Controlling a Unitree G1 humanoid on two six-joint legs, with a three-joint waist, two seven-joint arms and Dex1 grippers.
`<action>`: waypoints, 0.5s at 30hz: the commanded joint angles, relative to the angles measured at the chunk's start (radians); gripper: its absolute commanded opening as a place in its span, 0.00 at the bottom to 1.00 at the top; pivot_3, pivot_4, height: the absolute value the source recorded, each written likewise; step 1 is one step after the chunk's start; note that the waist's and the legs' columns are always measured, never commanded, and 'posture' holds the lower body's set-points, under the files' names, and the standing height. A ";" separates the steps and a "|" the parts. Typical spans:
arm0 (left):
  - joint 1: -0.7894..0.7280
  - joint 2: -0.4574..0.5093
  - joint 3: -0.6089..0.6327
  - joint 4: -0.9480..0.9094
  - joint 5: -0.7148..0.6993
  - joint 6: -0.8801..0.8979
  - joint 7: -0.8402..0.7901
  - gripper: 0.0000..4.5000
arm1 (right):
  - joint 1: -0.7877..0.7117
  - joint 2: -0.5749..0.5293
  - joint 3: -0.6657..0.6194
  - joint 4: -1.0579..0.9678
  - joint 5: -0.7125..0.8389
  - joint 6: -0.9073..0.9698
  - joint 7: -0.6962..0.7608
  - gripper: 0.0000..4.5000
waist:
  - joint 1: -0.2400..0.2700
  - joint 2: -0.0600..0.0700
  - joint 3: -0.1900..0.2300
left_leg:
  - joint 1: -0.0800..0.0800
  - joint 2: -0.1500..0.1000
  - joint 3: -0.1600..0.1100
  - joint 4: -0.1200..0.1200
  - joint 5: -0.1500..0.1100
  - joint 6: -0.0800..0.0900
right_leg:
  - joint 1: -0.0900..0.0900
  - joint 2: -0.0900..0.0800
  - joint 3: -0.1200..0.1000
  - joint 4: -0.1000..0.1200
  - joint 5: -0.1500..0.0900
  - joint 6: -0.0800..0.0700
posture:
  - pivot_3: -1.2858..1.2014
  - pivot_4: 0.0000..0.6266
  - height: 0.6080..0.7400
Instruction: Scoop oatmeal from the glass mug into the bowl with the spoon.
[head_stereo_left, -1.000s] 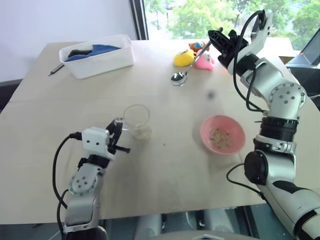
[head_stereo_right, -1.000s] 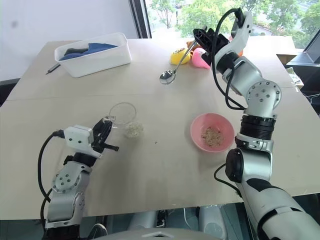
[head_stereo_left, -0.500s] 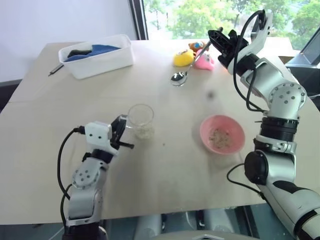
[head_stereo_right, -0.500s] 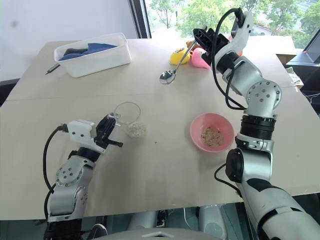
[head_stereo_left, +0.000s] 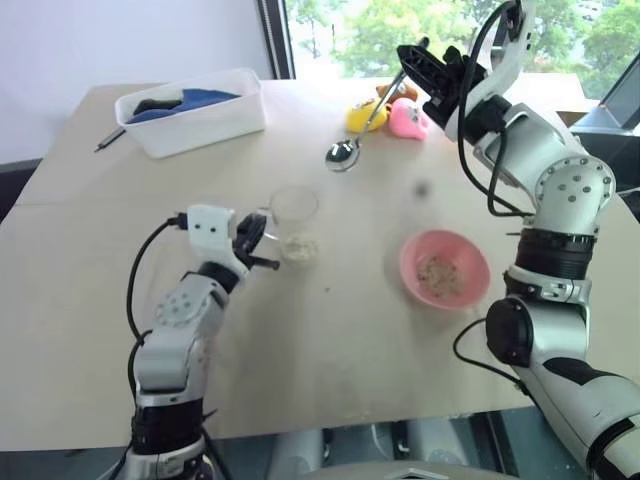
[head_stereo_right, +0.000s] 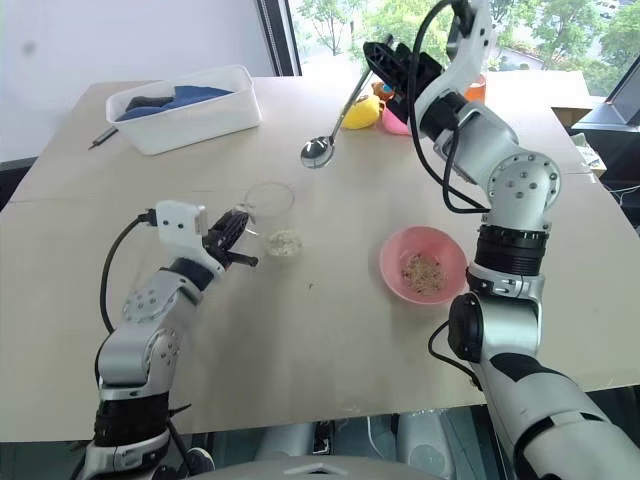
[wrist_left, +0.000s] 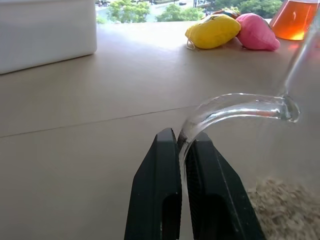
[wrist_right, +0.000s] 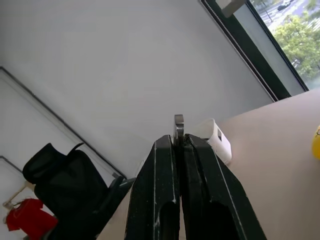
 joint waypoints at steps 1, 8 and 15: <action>-0.078 0.022 -0.011 -0.039 -0.027 0.036 -0.015 0.05 | -0.056 0.020 0.007 -0.063 0.060 0.011 0.002 0.00 | -0.001 0.000 0.000 | 0.000 0.000 0.000 0.000 0.000 0.000 | 0.000 0.000 0.000 0.000 0.000 0.000 | 0.52 0.24 1.00; -0.162 0.035 -0.027 0.010 -0.031 0.057 -0.047 0.05 | 0.018 0.031 0.085 -0.126 0.025 0.020 0.021 0.00 | -0.002 0.000 0.000 | 0.000 0.000 0.001 0.000 0.000 0.000 | 0.000 0.000 0.000 0.000 0.000 0.000 | 0.52 0.24 1.00; -0.225 0.065 -0.034 0.044 -0.052 0.079 -0.112 0.05 | 0.107 -0.025 0.279 -0.184 -0.178 -0.043 0.147 0.00 | -0.003 0.000 0.000 | 0.000 0.000 0.003 0.000 0.000 0.000 | 0.000 0.000 0.000 0.000 0.000 0.000 | 0.52 0.24 1.00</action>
